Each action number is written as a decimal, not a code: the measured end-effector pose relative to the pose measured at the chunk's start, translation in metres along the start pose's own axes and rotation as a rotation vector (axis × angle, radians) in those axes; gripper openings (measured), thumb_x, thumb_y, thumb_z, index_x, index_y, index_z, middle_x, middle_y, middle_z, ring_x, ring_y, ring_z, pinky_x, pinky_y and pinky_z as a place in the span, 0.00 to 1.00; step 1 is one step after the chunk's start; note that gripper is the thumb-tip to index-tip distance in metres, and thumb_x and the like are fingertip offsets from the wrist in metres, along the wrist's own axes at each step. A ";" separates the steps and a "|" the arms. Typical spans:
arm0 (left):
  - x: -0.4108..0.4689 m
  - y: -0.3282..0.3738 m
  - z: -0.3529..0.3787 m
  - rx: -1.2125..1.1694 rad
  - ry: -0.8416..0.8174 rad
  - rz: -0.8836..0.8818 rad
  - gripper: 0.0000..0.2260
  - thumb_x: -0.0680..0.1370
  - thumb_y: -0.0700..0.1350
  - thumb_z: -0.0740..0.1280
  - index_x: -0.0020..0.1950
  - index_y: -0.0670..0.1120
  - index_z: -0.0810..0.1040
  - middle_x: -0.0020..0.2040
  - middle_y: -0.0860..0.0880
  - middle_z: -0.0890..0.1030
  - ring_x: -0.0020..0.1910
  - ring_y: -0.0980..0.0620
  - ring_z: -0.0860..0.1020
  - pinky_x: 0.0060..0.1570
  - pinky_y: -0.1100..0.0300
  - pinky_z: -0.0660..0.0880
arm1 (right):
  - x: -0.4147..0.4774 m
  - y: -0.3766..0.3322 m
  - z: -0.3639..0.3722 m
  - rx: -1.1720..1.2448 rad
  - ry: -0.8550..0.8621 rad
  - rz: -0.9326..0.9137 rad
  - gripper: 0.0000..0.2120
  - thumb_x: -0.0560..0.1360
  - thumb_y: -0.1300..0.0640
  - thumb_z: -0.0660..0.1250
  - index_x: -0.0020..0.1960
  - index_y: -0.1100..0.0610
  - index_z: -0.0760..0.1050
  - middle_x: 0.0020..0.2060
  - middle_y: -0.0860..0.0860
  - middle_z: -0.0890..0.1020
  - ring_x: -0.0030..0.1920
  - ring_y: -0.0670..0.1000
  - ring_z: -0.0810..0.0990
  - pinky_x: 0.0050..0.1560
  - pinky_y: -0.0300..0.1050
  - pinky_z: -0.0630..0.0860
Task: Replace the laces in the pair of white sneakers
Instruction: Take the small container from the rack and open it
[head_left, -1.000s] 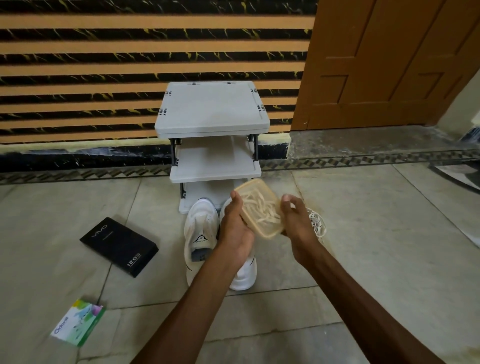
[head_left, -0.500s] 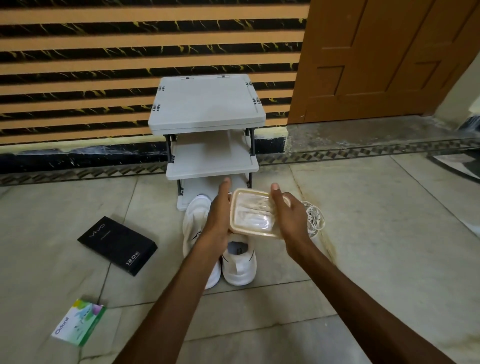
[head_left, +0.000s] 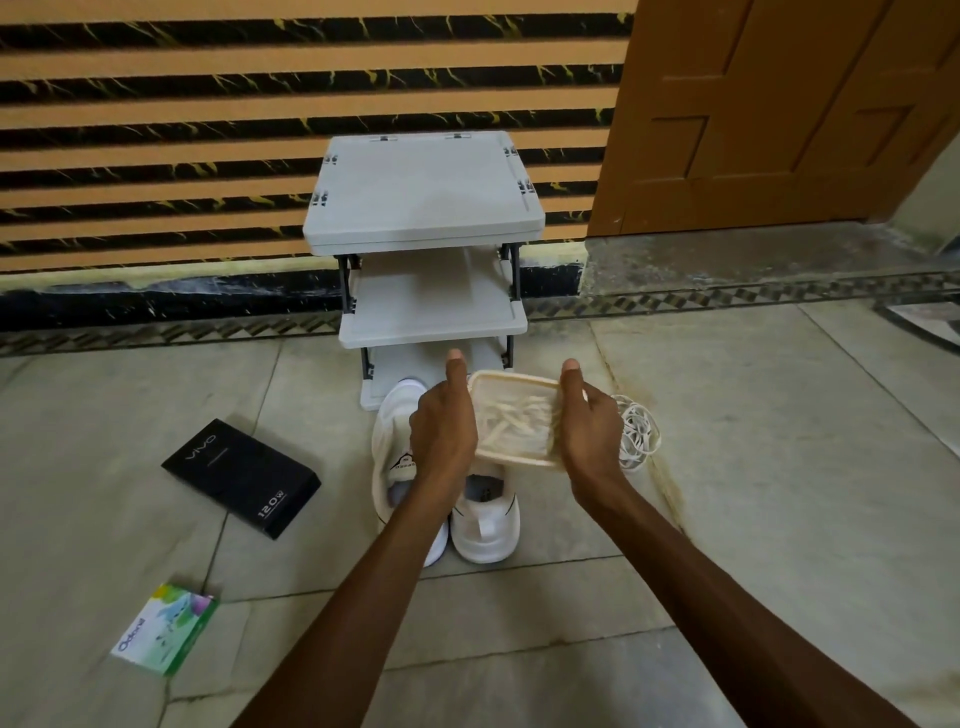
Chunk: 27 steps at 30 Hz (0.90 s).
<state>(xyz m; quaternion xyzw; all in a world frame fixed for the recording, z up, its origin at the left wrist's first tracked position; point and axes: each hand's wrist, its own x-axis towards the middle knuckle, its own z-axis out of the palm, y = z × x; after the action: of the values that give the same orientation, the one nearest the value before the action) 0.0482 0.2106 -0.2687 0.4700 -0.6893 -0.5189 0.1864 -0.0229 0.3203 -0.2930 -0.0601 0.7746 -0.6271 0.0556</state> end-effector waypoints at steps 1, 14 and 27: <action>-0.001 -0.001 0.003 -0.013 -0.029 0.012 0.33 0.79 0.68 0.47 0.54 0.45 0.80 0.50 0.47 0.80 0.53 0.44 0.78 0.57 0.50 0.73 | 0.003 -0.001 0.001 0.011 0.029 0.056 0.29 0.78 0.34 0.54 0.35 0.57 0.75 0.33 0.52 0.82 0.39 0.52 0.81 0.43 0.49 0.76; 0.020 0.003 0.004 -0.125 0.055 -0.065 0.32 0.80 0.66 0.49 0.55 0.43 0.81 0.53 0.42 0.81 0.49 0.45 0.78 0.50 0.53 0.72 | 0.009 -0.015 0.005 -0.205 -0.065 -0.138 0.28 0.81 0.36 0.46 0.46 0.56 0.74 0.39 0.49 0.79 0.43 0.51 0.79 0.43 0.48 0.73; 0.072 0.026 -0.016 -0.626 -0.186 -0.068 0.06 0.80 0.40 0.62 0.53 0.44 0.78 0.43 0.47 0.85 0.39 0.52 0.84 0.35 0.62 0.80 | 0.060 -0.026 0.021 -0.021 -0.340 0.056 0.06 0.78 0.62 0.65 0.45 0.60 0.80 0.31 0.54 0.82 0.30 0.49 0.83 0.37 0.48 0.83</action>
<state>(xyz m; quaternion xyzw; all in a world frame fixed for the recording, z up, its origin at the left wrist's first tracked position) 0.0127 0.1420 -0.2561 0.3630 -0.4944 -0.7523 0.2406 -0.0778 0.2854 -0.2726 -0.1443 0.7618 -0.5981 0.2029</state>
